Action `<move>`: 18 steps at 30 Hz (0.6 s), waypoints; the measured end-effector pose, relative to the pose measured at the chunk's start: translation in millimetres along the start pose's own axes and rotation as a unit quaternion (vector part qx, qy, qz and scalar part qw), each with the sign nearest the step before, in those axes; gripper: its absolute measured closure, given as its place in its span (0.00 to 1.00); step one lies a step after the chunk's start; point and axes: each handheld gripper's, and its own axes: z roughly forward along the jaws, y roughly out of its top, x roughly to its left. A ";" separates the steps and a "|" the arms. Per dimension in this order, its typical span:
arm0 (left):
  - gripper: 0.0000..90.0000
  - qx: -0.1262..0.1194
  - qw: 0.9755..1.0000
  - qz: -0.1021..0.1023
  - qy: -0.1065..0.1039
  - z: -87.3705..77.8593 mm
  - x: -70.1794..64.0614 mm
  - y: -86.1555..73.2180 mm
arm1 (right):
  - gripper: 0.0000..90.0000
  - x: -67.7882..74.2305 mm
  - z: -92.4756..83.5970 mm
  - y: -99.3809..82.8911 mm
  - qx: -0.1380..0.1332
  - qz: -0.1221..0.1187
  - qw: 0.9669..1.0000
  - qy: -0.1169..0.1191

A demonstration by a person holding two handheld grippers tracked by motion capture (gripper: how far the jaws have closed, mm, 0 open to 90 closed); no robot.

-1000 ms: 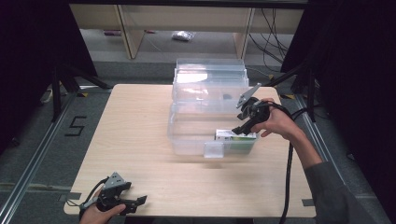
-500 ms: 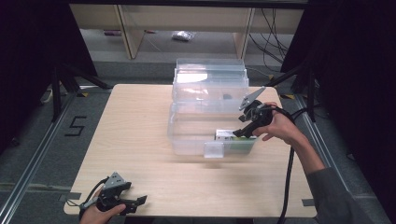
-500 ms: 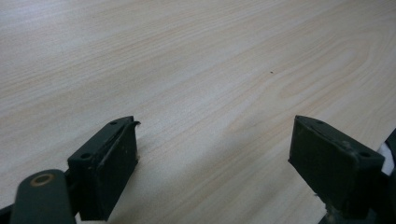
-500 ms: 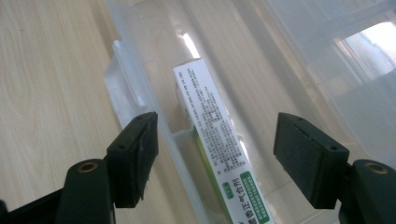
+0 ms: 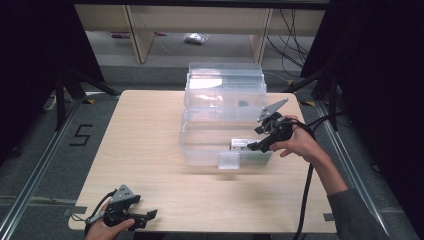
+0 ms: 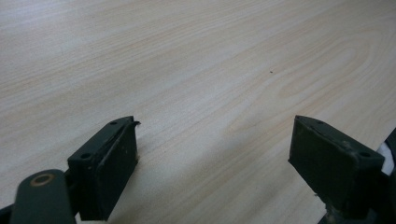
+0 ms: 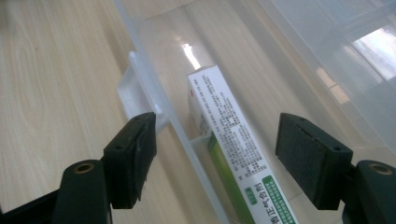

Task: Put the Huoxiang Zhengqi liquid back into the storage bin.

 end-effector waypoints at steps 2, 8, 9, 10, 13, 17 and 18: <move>0.16 0.001 1.000 0.000 0.000 -0.2 0.0 0.1 | 0.34 1.1 -0.9 -2.3 -0.007 -0.008 1.000 0.002; 0.17 0.001 1.000 0.001 0.001 -0.3 -0.2 0.1 | 0.31 8.1 -7.6 -10.0 -0.026 0.022 0.999 0.004; 0.17 0.001 1.000 0.001 0.000 -0.2 0.0 0.2 | 0.31 10.3 -5.8 -13.3 -0.038 0.011 0.999 0.009; 0.17 0.002 1.000 0.000 0.000 -0.2 0.1 0.2 | 0.31 10.3 -5.8 -13.3 -0.038 0.011 0.999 0.009; 0.16 0.002 1.000 0.002 0.001 -0.4 -0.1 0.2 | 0.30 15.1 -7.5 -17.3 -0.037 0.023 0.999 -0.002; 0.17 0.002 1.000 0.001 0.000 -0.2 0.0 0.3 | 0.28 26.1 -6.0 -22.8 -0.048 0.034 0.998 -0.007; 0.17 0.001 1.000 0.001 -0.001 0.0 -0.2 0.2 | 0.28 27.8 -5.4 -24.1 -0.055 0.030 0.998 -0.006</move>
